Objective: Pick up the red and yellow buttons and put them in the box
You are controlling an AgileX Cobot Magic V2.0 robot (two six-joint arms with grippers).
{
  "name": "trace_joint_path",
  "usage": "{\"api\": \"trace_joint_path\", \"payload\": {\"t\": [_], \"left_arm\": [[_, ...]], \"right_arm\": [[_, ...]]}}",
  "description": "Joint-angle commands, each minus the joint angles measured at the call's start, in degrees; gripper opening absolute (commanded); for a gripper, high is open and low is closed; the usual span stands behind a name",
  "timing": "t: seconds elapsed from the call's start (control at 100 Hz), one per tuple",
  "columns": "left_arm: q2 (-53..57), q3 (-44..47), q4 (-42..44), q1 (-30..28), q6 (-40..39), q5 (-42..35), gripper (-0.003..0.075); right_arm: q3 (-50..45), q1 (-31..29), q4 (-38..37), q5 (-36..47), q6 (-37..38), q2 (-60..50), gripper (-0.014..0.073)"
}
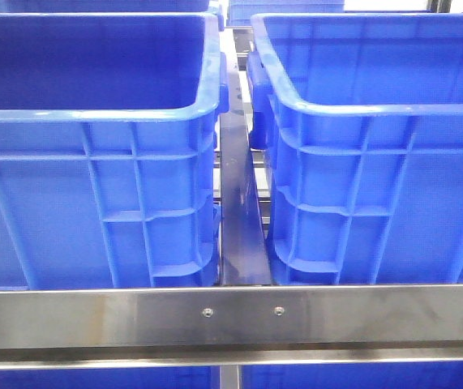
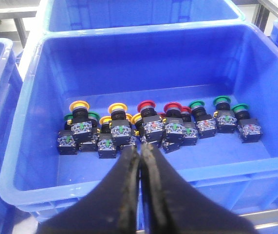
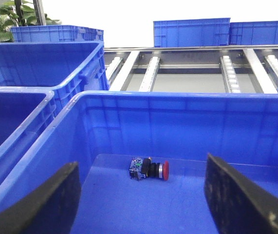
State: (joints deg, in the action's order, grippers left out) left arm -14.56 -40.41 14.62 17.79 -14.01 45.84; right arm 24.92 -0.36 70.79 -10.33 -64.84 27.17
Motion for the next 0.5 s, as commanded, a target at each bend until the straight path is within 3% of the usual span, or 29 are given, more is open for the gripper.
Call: {"api": "trace_joint_path", "payload": {"t": [0.0, 0.15, 0.41, 0.49], "left_arm": [[-0.7, -1.4, 0.4, -0.2, -0.5, -4.7, -0.0019], [-0.7, -1.4, 0.4, -0.2, -0.5, -4.7, -0.0019], [-0.7, -1.4, 0.4, -0.2, -0.5, -4.8, -0.0018], [-0.7, -1.4, 0.4, -0.2, -0.5, -4.8, -0.0016]], "right_arm": [[1.3, 0.0, 0.3, 2.1, -0.5, -0.1, 0.0527], [1.3, 0.0, 0.3, 2.1, -0.5, -0.1, 0.0377], [1.3, 0.0, 0.3, 2.1, -0.5, -0.1, -0.0064], [1.3, 0.0, 0.4, 2.1, -0.5, -0.1, -0.0066]]}}
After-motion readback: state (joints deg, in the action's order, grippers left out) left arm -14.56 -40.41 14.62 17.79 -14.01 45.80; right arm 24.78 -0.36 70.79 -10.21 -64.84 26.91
